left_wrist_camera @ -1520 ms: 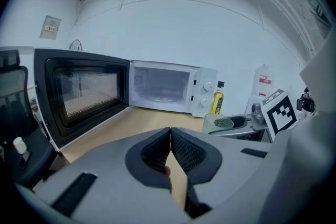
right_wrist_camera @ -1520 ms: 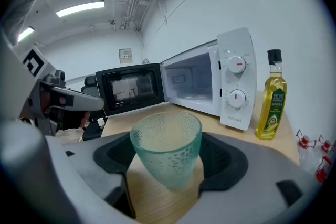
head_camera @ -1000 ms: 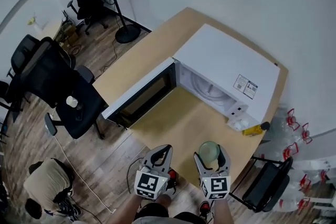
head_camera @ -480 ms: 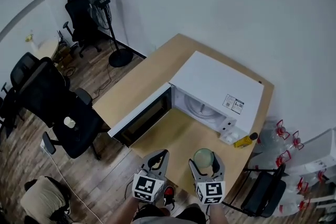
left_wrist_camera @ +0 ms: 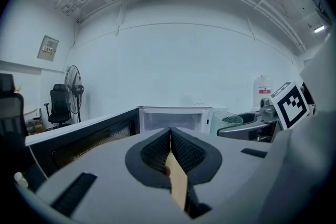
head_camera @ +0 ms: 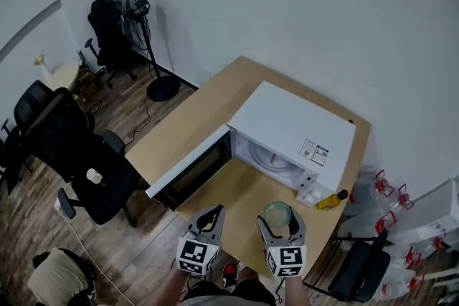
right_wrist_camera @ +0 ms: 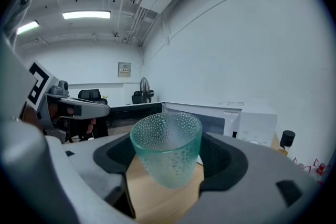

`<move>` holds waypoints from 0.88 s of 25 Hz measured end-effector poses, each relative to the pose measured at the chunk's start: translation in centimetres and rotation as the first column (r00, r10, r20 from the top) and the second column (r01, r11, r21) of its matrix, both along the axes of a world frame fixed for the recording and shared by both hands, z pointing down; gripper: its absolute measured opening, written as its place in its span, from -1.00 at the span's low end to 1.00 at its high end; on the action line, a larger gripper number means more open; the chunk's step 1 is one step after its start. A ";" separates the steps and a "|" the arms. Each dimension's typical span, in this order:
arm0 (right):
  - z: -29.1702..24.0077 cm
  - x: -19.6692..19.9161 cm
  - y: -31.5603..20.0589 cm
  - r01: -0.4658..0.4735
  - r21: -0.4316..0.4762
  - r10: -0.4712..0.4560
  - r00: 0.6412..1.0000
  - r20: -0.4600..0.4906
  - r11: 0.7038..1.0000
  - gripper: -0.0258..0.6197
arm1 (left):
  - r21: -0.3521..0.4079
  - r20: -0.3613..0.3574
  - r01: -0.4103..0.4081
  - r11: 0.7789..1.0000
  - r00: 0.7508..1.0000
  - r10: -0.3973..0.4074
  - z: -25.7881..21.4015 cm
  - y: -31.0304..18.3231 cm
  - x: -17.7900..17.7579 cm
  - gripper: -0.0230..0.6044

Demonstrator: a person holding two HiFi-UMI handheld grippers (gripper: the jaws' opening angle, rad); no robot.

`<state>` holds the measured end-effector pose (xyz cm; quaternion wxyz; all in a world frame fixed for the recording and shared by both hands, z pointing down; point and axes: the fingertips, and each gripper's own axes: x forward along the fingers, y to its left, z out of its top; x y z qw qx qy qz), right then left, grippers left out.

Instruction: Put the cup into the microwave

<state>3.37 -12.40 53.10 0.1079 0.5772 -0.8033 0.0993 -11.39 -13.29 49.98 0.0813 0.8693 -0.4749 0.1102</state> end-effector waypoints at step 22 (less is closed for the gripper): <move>6.7 0.8 -14.3 -0.016 -0.085 0.021 0.998 0.064 0.996 0.22 | -0.092 0.020 0.007 0.996 1.000 -0.005 5.4 -12.6 1.7 -0.85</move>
